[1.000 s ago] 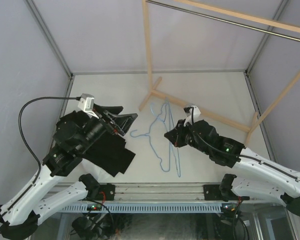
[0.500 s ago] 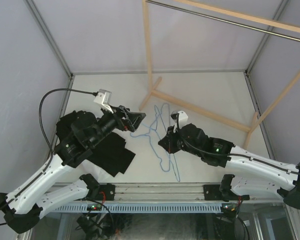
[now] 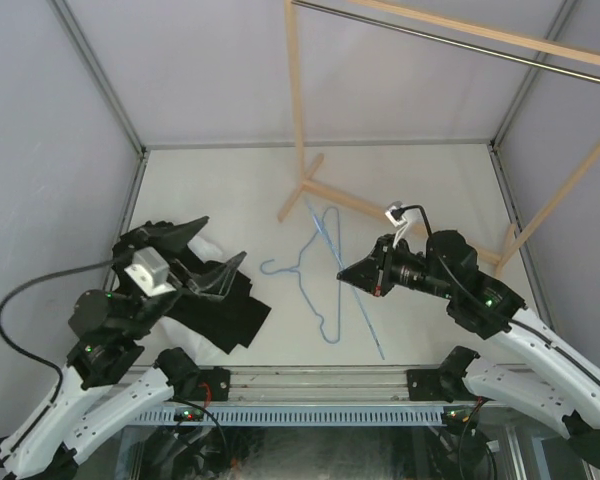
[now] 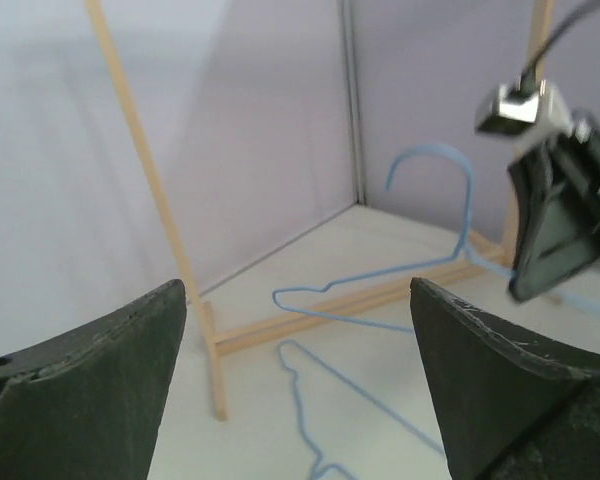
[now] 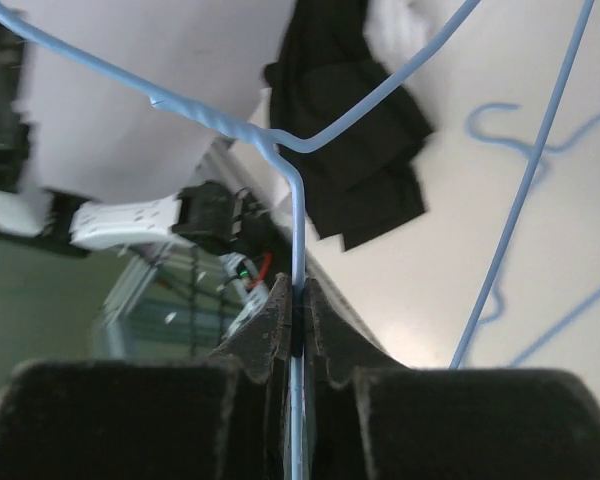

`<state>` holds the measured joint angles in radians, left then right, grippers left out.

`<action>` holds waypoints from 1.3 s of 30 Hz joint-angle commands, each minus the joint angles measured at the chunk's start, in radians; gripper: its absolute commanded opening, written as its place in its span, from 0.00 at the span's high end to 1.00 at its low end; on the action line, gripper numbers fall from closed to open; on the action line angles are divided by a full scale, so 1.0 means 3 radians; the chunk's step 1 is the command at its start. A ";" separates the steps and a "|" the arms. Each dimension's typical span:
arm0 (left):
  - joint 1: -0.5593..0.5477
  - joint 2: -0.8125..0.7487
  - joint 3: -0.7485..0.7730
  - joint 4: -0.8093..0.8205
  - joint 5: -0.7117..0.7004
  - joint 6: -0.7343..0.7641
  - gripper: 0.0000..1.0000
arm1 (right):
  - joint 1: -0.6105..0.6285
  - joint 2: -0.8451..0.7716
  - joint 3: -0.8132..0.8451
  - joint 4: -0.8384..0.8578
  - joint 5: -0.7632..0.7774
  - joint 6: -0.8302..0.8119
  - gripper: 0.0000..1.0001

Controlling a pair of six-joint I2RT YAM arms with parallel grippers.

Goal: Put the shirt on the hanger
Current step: Adjust the hanger.

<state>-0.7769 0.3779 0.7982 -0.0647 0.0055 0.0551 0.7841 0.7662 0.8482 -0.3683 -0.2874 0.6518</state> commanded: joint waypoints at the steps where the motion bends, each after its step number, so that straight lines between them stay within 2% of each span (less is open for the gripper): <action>1: -0.0018 0.0056 -0.0388 0.0275 0.0706 0.1090 0.06 | 0.0021 0.0023 0.0180 0.0399 -0.0853 0.0251 1.00; 6: -0.0026 0.0340 -0.0371 0.0252 0.1340 0.1642 0.10 | 0.0258 0.0099 0.0320 0.0458 -0.0944 0.0258 1.00; 10: -0.0057 0.0519 -0.0279 0.0239 0.1385 0.1843 0.10 | 0.0376 0.0178 0.0402 0.0453 -0.0995 0.0261 1.00; 16: -0.0168 0.0759 -0.0131 0.0002 0.1656 0.2049 0.22 | 0.0463 0.0309 0.0416 0.0615 -0.1041 0.0329 1.00; 25: -0.0228 0.0910 -0.0151 0.0015 0.1411 0.2112 0.59 | 0.0528 0.0471 0.0426 0.0697 -0.1075 0.0348 1.00; 29: -0.0228 0.0900 -0.0179 0.0015 0.1318 0.2127 0.87 | 0.0540 0.0500 0.0428 0.0711 -0.1082 0.0364 1.00; 32: -0.0228 0.0866 -0.0223 0.0016 0.1277 0.2156 0.99 | 0.0540 0.0503 0.0452 0.0597 -0.0984 0.0306 0.93; 34: -0.0228 0.0846 -0.0248 0.0016 0.1270 0.2172 1.00 | 0.0543 0.0488 0.0496 0.0394 -0.0781 0.0193 0.83; 38: -0.0228 0.0825 -0.0268 -0.0015 0.1246 0.2193 1.00 | 0.0588 0.0361 0.0555 -0.0013 -0.0064 -0.0055 0.58; 39: -0.0230 0.0823 -0.0269 -0.0034 0.1235 0.2200 0.99 | 0.0608 0.0327 0.0554 -0.0060 0.0054 -0.0108 0.55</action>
<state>-0.8444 0.6430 0.7033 -0.1295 0.4007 0.7177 0.9485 0.9108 0.9760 -0.2878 -0.4694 0.7151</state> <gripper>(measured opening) 0.027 0.386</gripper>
